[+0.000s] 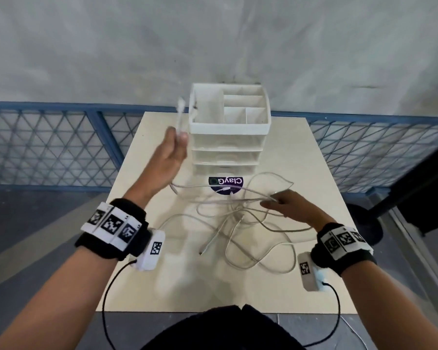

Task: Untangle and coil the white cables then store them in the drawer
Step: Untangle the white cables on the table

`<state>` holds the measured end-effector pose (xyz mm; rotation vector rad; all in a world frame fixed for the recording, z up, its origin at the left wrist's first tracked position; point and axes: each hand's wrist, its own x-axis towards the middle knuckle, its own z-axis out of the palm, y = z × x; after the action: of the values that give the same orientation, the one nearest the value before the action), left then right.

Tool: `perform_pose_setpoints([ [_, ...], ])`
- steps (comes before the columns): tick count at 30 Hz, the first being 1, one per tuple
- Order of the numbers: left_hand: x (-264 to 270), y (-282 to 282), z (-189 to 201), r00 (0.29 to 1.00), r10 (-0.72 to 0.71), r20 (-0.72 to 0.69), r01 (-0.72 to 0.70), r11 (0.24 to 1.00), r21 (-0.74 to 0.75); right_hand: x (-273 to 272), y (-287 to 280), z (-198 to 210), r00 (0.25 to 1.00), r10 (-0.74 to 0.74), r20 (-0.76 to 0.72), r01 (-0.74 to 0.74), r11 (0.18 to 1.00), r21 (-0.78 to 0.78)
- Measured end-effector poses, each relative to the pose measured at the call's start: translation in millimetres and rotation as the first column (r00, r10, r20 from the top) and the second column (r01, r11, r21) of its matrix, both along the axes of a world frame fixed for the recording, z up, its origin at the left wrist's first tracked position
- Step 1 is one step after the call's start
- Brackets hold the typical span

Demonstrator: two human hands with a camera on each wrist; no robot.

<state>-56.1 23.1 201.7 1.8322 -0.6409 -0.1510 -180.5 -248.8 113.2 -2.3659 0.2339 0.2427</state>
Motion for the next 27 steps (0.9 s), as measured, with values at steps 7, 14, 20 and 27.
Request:
perform_pose_setpoints([
  [7, -38, -53, -34, 0.974, -0.201, -0.108, 0.217, 0.961, 0.17, 24, 40, 69, 0.967, 0.096, 0.236, -0.107, 0.994, 0.036],
  [14, -36, -56, -3, 0.913, -0.162, 0.375, 0.068, 0.965, 0.252, 27, 35, 85, 0.977, 0.154, 0.148, -0.144, 0.987, -0.077],
  [20, -34, -60, -13, 0.904, -0.38, 0.196, 0.282, 0.874, 0.395, 27, 32, 83, 0.973, 0.184, 0.139, -0.178, 0.983, -0.052],
  [27, -11, -33, -11, 0.964, -0.204, 0.172, 0.167, 0.964, 0.207, 17, -2, 55, 0.994, 0.018, 0.104, -0.03, 0.993, 0.112],
])
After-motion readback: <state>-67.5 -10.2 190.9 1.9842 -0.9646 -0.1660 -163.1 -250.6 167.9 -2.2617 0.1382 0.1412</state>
